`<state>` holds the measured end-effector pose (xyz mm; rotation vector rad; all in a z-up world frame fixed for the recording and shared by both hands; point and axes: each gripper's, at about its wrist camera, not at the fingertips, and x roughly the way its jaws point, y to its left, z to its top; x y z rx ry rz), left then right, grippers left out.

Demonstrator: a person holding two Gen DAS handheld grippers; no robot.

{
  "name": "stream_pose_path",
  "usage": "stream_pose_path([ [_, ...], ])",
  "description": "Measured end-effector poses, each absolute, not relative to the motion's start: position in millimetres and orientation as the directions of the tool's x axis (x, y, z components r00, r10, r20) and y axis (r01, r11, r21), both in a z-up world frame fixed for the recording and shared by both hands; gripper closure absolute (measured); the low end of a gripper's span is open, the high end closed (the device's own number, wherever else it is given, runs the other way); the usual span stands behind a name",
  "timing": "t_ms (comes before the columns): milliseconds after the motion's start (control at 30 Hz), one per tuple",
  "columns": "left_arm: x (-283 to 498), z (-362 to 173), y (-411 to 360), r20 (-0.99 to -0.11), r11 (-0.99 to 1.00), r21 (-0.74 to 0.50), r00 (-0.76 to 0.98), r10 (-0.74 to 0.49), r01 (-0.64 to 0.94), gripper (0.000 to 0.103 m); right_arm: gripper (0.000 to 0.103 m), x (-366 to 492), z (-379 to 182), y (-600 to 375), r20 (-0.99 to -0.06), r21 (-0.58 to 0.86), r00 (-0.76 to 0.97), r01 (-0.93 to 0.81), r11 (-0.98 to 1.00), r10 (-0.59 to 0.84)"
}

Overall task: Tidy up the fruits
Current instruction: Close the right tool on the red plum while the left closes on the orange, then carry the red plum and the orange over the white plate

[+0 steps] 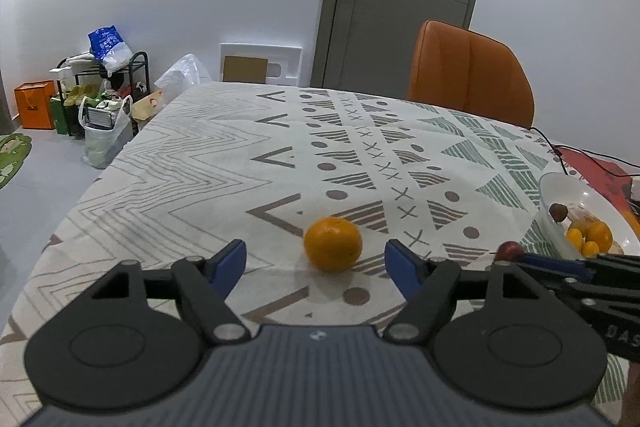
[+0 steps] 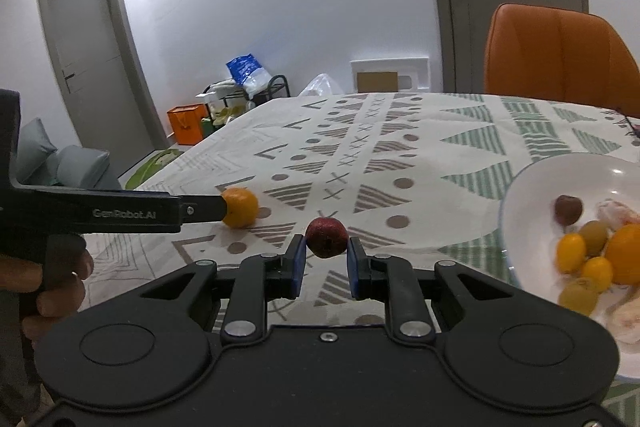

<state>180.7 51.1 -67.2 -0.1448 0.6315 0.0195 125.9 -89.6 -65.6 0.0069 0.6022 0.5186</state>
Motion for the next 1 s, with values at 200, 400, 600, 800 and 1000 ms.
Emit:
stream_pose_path([
  [200,198.7,-77.0,48.1,-0.607,0.988,-0.139,0.794,-0.030,-0.069,0.048,0.083,122.1,-57.3,-109.9,-0.528,0.137,0.731,-0.430,0.892,0.433],
  [400,205.1,-80.2,43.4,-0.612,0.983,-0.173,0.789,-0.054,-0.066,0.069,0.083,118.7,-51.5,-136.5,-0.515,0.140,0.764,-0.372,0.918,0.388],
  [600,201.5,-72.7,30.8,-0.600,0.983,-0.175,0.797,-0.070,-0.045,0.069,0.083,113.7,-51.3,-159.0,-0.505,0.150,0.786,-0.328,0.933,0.357],
  [800,198.2,-65.2,16.2,-0.587,0.984,-0.177,0.804,-0.092,-0.016,0.069,0.083,107.9,-51.8,-176.4,-0.499,0.158,0.798,-0.299,0.941,0.337],
  [1000,195.5,-59.5,-1.7,-0.578,0.985,-0.170,0.808,-0.116,0.019,0.069,0.083,102.4,-51.6,-192.9,-0.491,0.169,0.811,-0.270,0.948,0.318],
])
